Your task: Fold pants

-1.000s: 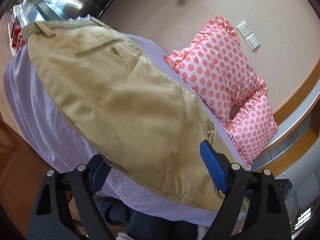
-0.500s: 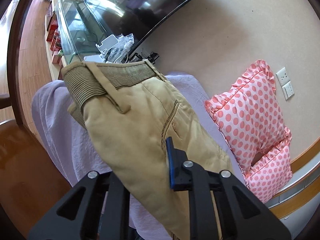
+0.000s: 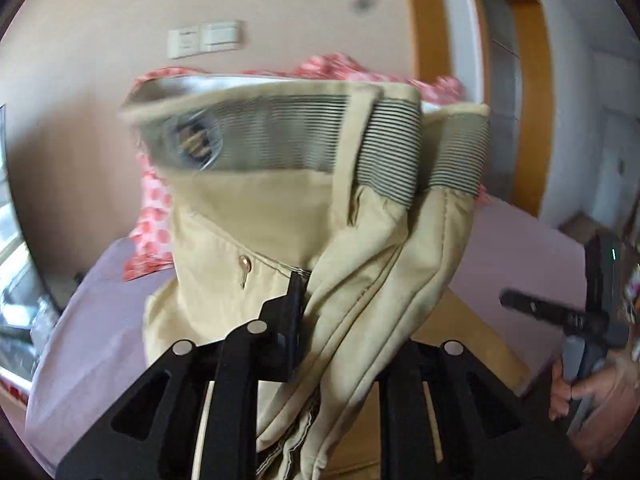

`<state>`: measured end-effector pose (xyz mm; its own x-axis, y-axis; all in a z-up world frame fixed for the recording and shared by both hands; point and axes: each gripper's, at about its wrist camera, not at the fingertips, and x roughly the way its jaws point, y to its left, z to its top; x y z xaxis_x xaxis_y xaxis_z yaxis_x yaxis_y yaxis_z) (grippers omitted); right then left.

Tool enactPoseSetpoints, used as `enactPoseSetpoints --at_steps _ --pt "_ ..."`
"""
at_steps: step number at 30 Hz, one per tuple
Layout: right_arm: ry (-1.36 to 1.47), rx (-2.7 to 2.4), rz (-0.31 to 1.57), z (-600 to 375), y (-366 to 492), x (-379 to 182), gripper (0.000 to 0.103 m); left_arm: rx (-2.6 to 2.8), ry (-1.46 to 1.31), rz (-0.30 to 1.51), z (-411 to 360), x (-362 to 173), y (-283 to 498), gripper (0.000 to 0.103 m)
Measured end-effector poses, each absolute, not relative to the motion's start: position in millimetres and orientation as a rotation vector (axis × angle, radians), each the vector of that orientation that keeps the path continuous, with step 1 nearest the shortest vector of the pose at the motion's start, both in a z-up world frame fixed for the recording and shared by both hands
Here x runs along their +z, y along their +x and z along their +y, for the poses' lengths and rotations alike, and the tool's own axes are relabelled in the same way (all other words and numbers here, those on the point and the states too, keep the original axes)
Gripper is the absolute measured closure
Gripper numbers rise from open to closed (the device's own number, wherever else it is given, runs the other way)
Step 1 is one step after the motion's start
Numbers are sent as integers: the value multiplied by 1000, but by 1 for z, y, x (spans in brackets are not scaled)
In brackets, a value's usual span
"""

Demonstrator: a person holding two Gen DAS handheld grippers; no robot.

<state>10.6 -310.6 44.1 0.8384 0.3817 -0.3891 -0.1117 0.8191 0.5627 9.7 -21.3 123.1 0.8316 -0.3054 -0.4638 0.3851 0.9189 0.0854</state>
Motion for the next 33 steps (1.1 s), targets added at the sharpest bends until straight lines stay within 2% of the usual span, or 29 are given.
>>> enactPoseSetpoints --at_steps 3,5,7,9,11,12,13,14,15,18,21,27,29,31,33 --pt "575 237 517 -330 8 45 14 -578 336 572 -83 69 -2 90" --pt "588 245 531 -335 10 44 13 -663 433 650 -107 34 -11 87" --pt "611 271 551 -339 15 43 13 -615 543 581 -114 20 -27 86" --pt "643 325 581 -339 21 40 13 -626 519 594 -103 27 -31 77" --pt "664 386 619 -334 28 36 13 -700 379 646 -80 45 -29 73" --pt "658 415 650 -330 32 34 14 -727 297 674 -65 53 -27 61" --pt "641 423 681 -325 35 32 16 -737 212 699 -49 60 -23 53" --pt "612 424 718 -320 39 28 18 -736 133 716 -32 64 -18 42" --pt "589 423 747 -316 41 25 25 -731 55 728 -14 68 -12 38" --pt "515 410 788 -307 46 20 40 -569 -148 733 52 70 11 38" --pt "496 452 804 -299 52 18 45 -466 -381 769 114 58 37 37" --pt "525 503 822 -294 69 16 51 -371 -371 916 137 29 81 36" --pt "554 520 832 -299 73 15 57 -390 -347 916 136 28 83 32" --pt "593 501 838 -308 77 10 73 -424 -345 935 131 28 93 30" --pt "626 505 837 -311 81 8 75 -480 -376 951 128 27 101 26"
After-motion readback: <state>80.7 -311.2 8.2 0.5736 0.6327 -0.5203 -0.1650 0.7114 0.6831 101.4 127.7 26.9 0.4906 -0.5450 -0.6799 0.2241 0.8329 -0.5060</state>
